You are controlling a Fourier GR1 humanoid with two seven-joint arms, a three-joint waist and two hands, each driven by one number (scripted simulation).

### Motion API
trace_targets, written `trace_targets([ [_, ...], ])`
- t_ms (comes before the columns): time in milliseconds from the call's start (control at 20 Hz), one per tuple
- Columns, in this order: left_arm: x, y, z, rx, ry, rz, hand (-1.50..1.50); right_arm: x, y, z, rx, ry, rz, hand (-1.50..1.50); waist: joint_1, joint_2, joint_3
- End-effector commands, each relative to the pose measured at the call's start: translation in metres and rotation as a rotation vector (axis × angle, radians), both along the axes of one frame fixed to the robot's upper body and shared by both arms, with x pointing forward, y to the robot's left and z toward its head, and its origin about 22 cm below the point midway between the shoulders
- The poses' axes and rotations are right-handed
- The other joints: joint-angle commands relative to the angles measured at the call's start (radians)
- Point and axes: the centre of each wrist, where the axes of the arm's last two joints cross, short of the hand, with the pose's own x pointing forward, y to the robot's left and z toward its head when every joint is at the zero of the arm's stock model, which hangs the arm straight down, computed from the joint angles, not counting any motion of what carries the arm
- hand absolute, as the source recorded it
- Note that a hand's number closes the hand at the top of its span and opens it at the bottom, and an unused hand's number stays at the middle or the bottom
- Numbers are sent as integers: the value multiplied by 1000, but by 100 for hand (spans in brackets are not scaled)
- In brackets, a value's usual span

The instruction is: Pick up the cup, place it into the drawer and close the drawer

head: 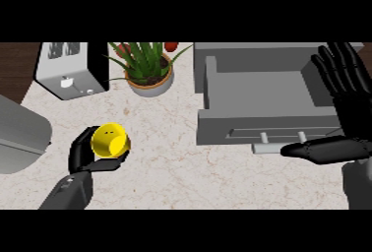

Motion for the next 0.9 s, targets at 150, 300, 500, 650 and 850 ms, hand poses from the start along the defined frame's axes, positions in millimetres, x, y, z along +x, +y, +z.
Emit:
trace_targets([
  [150, 35, -29, 21, -170, -260, -61, 150, -1, -3, -4, 4, -14, -13, -150, 8, -5, 2],
  [300, 42, -29, 31, -163, -262, -170, 150, -11, -16, 11, -11, 21, -22, -150, 13, -13, 3],
  [500, 84, -50, 74, -113, -267, -272, 150, -6, -20, 3, -13, 7, -23, -150, 23, -14, 5],
  [650, 116, -83, 118, -112, -330, -318, 150, -15, -19, -3, -20, 20, -33, -150, 25, -19, 5],
  [850, 132, -122, 162, -100, -323, -420, 150, -3, -15, -8, -11, 12, -53, -150, 36, -17, 5],
])
